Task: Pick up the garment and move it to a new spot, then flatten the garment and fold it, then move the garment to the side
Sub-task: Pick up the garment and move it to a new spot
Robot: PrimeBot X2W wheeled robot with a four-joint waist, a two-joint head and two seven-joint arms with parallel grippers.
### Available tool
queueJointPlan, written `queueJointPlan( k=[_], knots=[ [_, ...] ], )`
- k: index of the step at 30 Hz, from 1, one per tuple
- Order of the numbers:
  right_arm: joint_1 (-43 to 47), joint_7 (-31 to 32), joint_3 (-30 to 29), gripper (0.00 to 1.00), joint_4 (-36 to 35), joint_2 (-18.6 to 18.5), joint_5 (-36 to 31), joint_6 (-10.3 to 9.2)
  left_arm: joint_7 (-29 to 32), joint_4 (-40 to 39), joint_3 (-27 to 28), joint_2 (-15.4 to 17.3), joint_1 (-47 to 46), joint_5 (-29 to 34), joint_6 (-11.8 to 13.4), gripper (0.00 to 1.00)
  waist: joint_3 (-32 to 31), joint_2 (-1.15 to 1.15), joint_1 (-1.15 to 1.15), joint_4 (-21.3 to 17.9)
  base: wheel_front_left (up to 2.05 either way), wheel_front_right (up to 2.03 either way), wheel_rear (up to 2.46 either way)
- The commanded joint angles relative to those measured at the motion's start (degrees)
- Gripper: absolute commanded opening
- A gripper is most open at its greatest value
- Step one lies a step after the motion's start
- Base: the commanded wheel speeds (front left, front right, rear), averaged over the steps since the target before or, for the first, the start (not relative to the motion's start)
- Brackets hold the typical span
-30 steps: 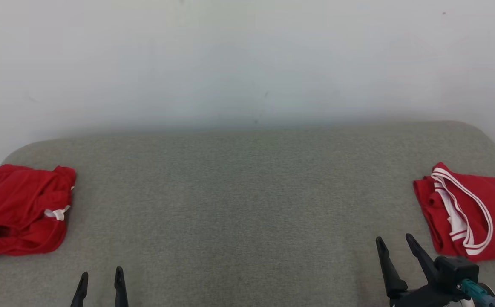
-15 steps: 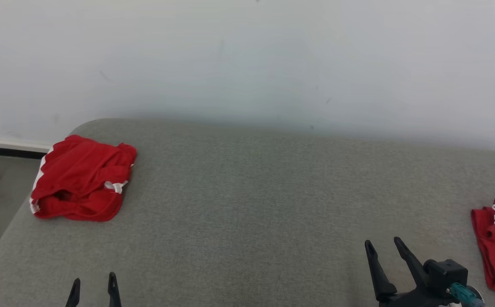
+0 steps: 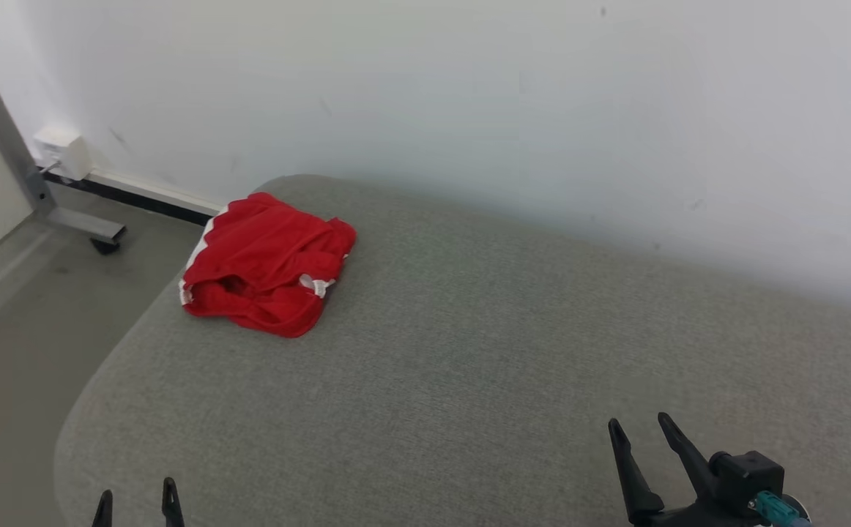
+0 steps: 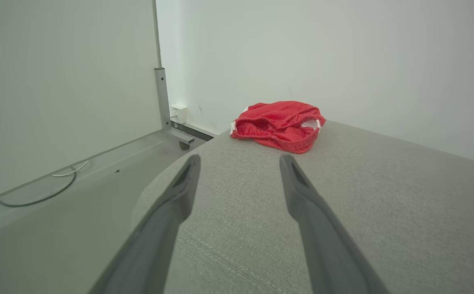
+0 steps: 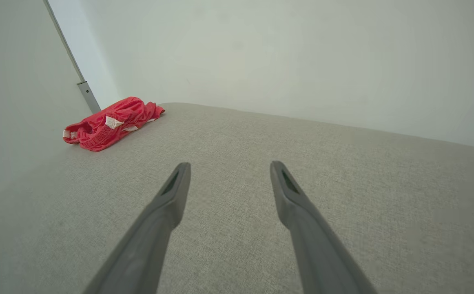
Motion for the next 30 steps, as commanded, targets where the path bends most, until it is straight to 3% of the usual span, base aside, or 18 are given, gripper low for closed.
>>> queueJointPlan(
  k=[1,16,21,28,30],
  knots=[
    [-0.2,-0.3,0.1,1.0,0.0,0.3,0.2,-0.14,-0.2,-0.3,0.1,0.0,0.7,0.6,0.1,1.0,-0.2,0.0,0.0,3.6,0.0,0.0,0.0],
    [-2.4,-0.3,3.1,1.0,1.2,-0.9,1.4,-0.14,-0.2,-1.9,1.7,-0.1,1.5,-1.2,1.4,1.0,1.3,0.0,0.0,5.4,0.0,0.0,0.0],
    [-1.5,-0.6,2.6,1.0,1.4,-0.7,1.4,-0.14,-0.2,0.7,1.3,0.0,-0.9,-2.0,0.5,1.0,1.1,0.0,0.0,5.2,0.0,0.0,0.0],
    [-3.2,0.5,3.6,1.0,-0.3,-1.2,0.7,-0.14,3.3,5.1,2.3,2.3,-9.0,-4.5,-0.3,1.0,3.7,0.0,0.0,0.9,0.0,0.0,0.0],
    [-4.4,1.2,4.5,1.0,-1.4,-1.7,0.6,-0.14,6.2,6.8,3.8,4.0,-13.6,-6.3,-0.1,1.0,5.4,0.0,0.0,-2.1,0.0,0.0,0.0]
  ],
)
